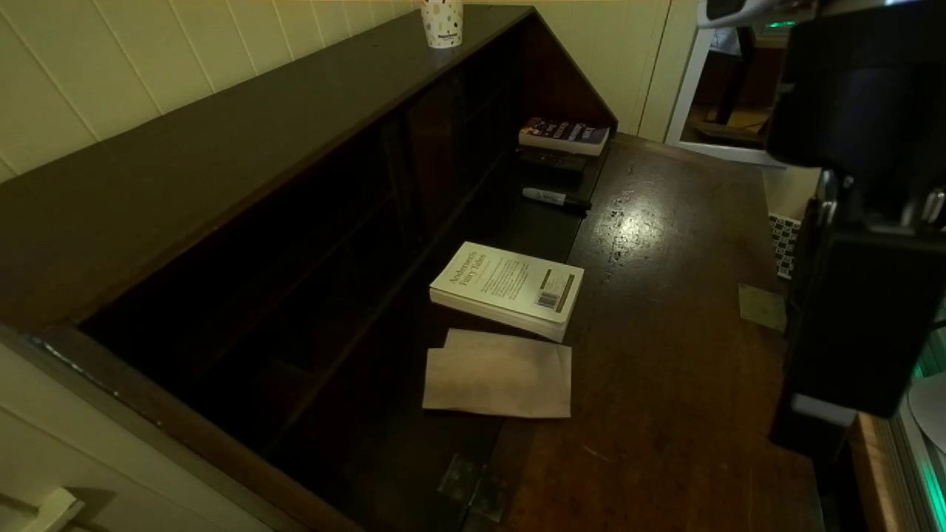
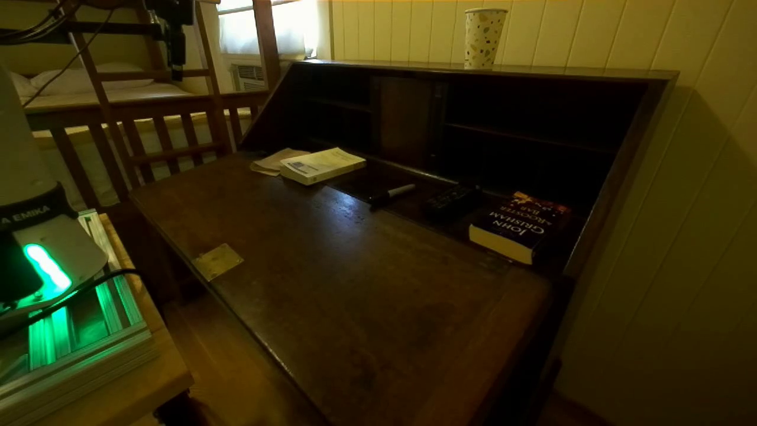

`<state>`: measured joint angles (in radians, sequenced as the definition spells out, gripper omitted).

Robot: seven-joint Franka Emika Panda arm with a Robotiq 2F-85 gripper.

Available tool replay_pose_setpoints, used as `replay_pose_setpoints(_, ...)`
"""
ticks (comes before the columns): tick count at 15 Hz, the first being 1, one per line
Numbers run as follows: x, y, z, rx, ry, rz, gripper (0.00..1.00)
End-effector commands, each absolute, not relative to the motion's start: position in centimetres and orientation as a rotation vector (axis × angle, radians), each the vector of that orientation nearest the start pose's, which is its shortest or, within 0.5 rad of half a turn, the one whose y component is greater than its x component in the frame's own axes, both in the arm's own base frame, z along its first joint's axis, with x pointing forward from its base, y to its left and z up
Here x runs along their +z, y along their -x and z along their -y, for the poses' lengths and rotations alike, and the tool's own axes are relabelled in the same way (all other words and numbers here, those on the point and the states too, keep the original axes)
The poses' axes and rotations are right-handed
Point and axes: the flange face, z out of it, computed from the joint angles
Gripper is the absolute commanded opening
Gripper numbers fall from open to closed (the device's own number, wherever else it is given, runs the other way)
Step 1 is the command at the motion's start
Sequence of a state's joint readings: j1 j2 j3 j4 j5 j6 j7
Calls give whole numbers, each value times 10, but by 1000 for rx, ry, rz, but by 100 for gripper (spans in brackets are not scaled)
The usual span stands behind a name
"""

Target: Put the marker in the cup

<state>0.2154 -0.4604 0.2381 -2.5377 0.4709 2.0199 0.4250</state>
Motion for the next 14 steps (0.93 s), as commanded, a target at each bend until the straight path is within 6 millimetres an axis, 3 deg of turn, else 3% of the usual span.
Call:
replay_pose_setpoints(1, 425, -344, -197, 261, 2852, -313, 100)
replay_pose_setpoints(7, 425, -344, -196, 265, 2849, -325, 100)
replay_pose_setpoints(14, 433, -332, -177, 231, 2859, -402, 100)
